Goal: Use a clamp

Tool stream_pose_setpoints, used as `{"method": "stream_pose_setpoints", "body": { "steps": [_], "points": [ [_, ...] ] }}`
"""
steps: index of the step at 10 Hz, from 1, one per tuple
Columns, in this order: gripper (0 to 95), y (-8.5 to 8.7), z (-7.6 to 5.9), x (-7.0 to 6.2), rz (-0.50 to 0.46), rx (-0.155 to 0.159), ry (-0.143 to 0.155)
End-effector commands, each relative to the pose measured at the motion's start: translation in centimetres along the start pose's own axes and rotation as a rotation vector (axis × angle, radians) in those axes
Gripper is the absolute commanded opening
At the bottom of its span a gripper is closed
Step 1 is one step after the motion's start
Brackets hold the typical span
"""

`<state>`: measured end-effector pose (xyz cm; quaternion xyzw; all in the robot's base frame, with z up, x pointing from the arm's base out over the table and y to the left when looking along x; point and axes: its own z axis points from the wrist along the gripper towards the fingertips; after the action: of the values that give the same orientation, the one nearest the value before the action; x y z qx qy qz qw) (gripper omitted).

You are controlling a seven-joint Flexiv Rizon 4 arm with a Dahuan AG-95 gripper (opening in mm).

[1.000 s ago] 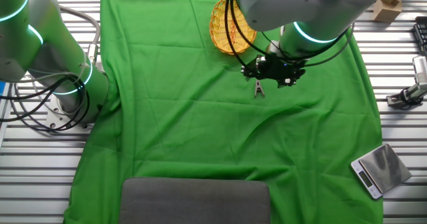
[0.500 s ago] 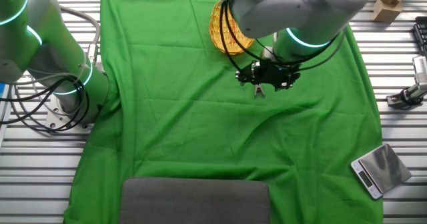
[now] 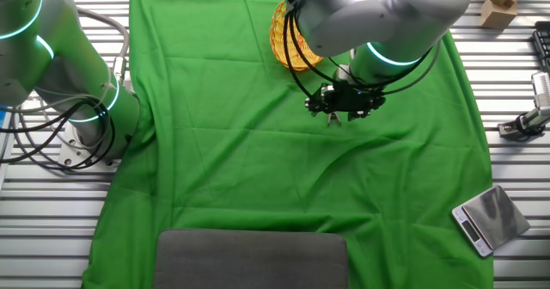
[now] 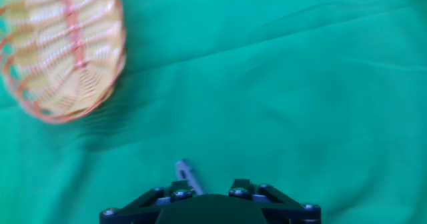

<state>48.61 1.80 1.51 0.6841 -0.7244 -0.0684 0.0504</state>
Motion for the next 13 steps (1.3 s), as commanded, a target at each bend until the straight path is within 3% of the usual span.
{"method": "stream_pose_setpoints", "body": {
  "steps": [1, 3, 4, 12, 13],
  "points": [
    [76.0, -0.01, 0.04, 0.06, -0.005, 0.007, 0.011],
    [76.0, 0.02, 0.37, 0.41, -0.007, 0.012, 0.013],
    [57.0, -0.03, 0.54, 0.45, -0.007, 0.015, 0.016],
    [57.0, -0.03, 0.70, 0.60, -0.003, 0.023, 0.038],
    [38.0, 0.00, 0.67, 0.65, -0.001, 0.024, 0.041]
  ]
}}
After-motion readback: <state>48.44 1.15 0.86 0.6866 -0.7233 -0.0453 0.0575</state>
